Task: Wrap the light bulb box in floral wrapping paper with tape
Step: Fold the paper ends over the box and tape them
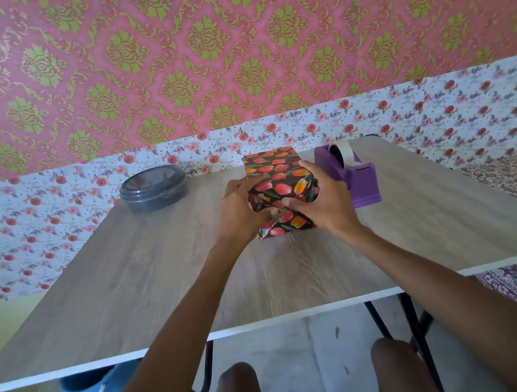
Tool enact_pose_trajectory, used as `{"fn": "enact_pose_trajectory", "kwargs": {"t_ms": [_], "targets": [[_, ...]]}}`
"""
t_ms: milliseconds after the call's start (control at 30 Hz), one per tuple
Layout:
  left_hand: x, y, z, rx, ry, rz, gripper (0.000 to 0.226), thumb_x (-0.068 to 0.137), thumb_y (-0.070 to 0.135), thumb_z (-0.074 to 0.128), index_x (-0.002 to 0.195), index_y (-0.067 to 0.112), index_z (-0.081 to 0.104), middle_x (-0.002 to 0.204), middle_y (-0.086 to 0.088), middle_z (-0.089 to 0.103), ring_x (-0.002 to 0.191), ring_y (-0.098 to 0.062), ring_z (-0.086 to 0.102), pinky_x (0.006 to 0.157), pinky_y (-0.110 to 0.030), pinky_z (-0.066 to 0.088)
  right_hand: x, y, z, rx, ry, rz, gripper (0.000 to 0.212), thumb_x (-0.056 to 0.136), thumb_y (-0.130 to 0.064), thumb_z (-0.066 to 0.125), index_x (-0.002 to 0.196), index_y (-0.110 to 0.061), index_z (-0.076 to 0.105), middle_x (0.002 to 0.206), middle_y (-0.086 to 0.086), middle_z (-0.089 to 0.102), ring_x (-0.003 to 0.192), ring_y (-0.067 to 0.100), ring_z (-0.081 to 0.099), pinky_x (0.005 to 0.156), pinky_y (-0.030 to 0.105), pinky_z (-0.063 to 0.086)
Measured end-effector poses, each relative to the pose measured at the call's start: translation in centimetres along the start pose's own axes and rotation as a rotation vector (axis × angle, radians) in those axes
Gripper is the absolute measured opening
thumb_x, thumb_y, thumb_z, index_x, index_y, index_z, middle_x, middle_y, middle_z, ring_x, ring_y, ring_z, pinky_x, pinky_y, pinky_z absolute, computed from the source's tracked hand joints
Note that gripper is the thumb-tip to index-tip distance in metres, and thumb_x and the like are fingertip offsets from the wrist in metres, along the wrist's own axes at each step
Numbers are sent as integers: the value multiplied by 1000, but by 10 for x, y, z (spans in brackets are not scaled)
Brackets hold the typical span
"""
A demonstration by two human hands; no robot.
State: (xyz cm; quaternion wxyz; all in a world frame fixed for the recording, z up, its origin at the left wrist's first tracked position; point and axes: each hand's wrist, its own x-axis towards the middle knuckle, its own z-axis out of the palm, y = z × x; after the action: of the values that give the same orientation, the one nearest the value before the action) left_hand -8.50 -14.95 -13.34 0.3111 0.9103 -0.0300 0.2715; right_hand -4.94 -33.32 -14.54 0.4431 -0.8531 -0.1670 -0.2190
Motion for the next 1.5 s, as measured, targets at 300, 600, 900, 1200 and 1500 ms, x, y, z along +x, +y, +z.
{"fn": "enact_pose_trajectory", "kwargs": {"t_ms": [300, 600, 900, 1200, 1500], "targets": [[9, 0, -2, -32, 59, -27, 54, 76, 40, 81, 127, 30, 65, 127, -5, 58, 107, -17, 58, 85, -26, 55, 4, 9, 1, -157, 40, -80, 99, 68, -61, 78, 150, -22, 38, 80, 3, 69, 65, 13, 57, 69, 37, 57], [9, 0, 1, -54, 80, -54, 57, 75, 44, 81, 128, 30, 64, 129, -5, 58, 111, -20, 59, 89, -32, 57, 2, 7, 1, -78, 34, -67, 111, 58, -66, 80, 150, -24, 36, 121, 3, 70, 106, 18, 68, 91, 41, 56], [1, 4, 1, -113, 52, -50, 73, 65, 43, 88, 132, 33, 60, 130, -3, 55, 113, -13, 55, 90, -24, 53, 1, 11, -4, -91, 33, -40, 109, 58, -67, 79, 150, -27, 35, 115, 2, 72, 103, 19, 69, 90, 41, 56], [-4, 32, 15, 8, 43, -52, 78, 65, 45, 88, 135, 35, 53, 129, 0, 45, 99, -9, 52, 83, -18, 45, 5, 19, -28, -114, -112, 43, 112, 63, -44, 90, 154, -25, 27, 126, 5, 66, 119, 22, 60, 100, 32, 49], [5, 50, 31, 171, -11, -76, 83, 66, 49, 84, 137, 35, 43, 134, -4, 42, 105, -26, 63, 83, -34, 55, 34, 40, -93, -12, -117, 81, 29, 92, -3, 59, 117, -13, 69, 105, 6, 73, 86, 15, 70, 70, 25, 59]]}}
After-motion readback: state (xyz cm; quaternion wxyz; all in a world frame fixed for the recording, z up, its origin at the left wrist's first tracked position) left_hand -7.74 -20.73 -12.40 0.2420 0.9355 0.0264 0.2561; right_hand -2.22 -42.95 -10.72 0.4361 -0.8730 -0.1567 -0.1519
